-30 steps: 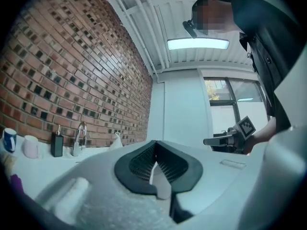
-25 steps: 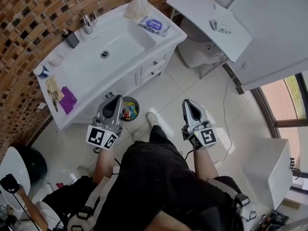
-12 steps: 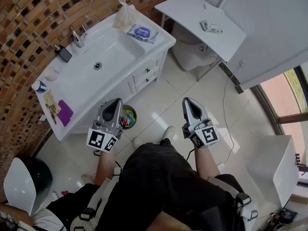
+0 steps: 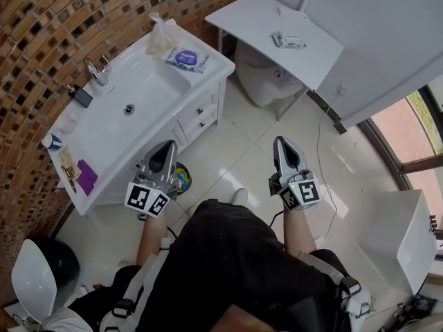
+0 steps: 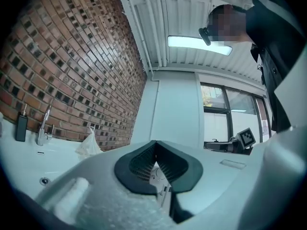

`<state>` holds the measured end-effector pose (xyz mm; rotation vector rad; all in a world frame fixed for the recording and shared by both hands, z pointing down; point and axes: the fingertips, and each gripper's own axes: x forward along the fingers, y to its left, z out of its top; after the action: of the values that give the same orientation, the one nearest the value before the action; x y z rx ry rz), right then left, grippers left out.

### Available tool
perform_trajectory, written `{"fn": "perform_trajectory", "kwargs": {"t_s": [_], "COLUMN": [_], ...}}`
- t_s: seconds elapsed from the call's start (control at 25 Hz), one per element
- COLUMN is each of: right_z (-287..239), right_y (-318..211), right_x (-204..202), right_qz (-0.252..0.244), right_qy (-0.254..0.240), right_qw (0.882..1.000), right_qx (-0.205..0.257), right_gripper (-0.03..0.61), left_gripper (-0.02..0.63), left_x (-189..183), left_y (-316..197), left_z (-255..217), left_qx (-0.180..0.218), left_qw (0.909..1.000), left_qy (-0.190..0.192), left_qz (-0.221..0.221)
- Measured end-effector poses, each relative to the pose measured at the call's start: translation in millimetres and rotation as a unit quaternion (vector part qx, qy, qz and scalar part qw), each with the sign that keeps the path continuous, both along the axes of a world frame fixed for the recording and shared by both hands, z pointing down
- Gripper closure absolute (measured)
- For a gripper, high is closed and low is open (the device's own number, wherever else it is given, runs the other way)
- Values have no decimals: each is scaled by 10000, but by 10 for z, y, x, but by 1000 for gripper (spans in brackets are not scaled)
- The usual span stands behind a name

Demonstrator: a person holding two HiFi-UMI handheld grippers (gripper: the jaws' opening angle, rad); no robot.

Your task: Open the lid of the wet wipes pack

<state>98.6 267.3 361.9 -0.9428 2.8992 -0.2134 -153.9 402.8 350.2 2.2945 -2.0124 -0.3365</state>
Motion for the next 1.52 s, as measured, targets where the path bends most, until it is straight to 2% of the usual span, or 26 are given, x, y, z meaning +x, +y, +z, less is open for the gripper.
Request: {"fn": "perform_trajectory", "kwargs": {"t_s": [0.28, 0.52, 0.72, 0.92, 1.2, 1.52], "right_z": [-18, -69, -33, 127, 187, 99], "right_y": [-316, -639, -829, -938, -923, -902], "right_x": [383, 810, 1317, 1881, 2009, 2320], "right_qz": [189, 497, 753, 1218, 1481, 2260], "right_qy": [-148, -366, -172, -77, 140, 199], "right_qw": [9997, 9979, 9966, 9924, 9887, 9738], "right_qx": [78, 188, 298, 137, 209, 147], "right_gripper": [572, 572, 572, 572, 572, 572], "left_gripper": [612, 612, 612, 612, 612, 612], "left_x": [297, 755, 1150, 1437, 1672, 1749], "left_y": [-485, -1002, -1364, -1588, -1833, -2250], "left_z": [-122, -102, -111, -65, 26, 27], "left_qx": [102, 100, 86, -53, -165, -86], "left_qw": [9996, 9983, 9962, 9940, 9878, 9775], "left_qy": [-75, -64, -112, -143, -198, -160], "left_qz": [234, 570, 862, 1083, 1539, 2104]}}
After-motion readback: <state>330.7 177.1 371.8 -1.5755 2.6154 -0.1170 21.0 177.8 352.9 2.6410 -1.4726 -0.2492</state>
